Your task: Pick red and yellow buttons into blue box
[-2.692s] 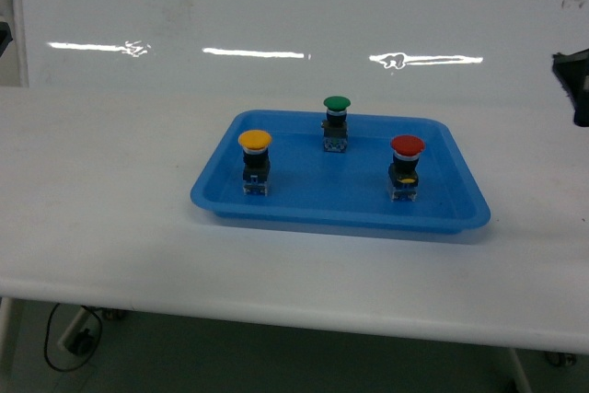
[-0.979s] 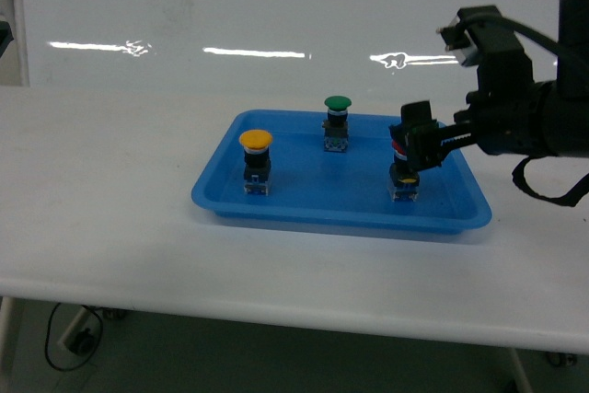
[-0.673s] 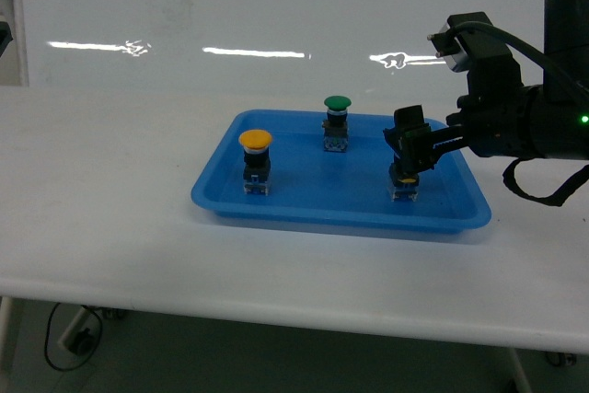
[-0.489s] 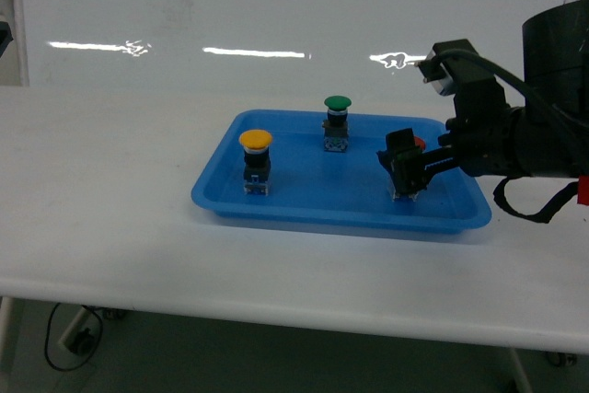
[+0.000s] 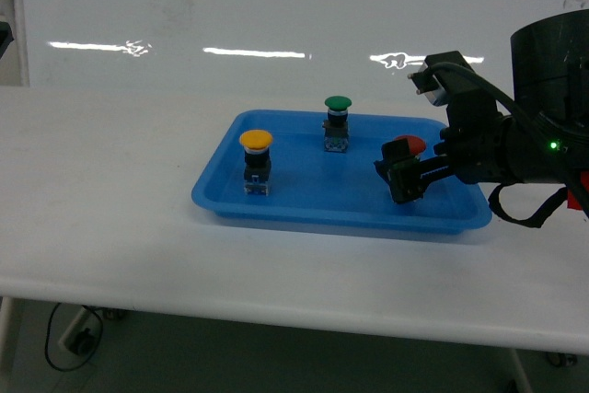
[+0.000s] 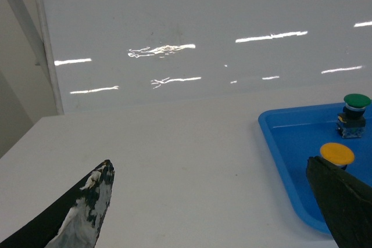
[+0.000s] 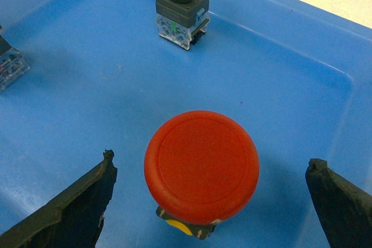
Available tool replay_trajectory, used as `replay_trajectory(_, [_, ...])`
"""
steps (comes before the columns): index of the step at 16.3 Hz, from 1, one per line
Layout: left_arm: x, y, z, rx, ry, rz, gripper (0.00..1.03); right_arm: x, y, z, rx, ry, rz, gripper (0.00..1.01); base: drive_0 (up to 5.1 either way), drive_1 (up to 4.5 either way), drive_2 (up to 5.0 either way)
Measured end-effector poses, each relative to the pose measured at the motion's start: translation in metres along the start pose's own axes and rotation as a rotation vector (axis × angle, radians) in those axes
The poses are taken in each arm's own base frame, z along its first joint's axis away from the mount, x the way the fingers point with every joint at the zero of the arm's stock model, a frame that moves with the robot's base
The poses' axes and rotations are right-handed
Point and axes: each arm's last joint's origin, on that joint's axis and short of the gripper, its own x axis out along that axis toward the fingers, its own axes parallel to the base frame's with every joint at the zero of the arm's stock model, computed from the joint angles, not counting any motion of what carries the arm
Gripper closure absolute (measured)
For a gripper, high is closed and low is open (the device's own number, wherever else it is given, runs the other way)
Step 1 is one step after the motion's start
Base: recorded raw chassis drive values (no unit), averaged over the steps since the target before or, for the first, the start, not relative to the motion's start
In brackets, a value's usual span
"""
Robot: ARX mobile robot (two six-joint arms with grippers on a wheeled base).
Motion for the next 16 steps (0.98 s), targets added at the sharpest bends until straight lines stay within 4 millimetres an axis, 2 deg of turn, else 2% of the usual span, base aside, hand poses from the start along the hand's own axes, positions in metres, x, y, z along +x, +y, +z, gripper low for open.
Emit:
replay_trajectory(10, [0.0000, 0.0000, 0.0000, 0.000, 0.000, 0.000, 0.05, 0.0094, -0.0039, 0.0045, -0.021, -0.011, -0.003, 0.04, 0.0, 0.00, 0.0])
replay_trajectory(16, [0.0000, 0.0000, 0.0000, 0.000, 0.000, 0.000, 0.05, 0.0094, -0.0039, 0.0045, -0.022, -0.011, -0.003, 0.67, 0.0, 0.00, 0.0])
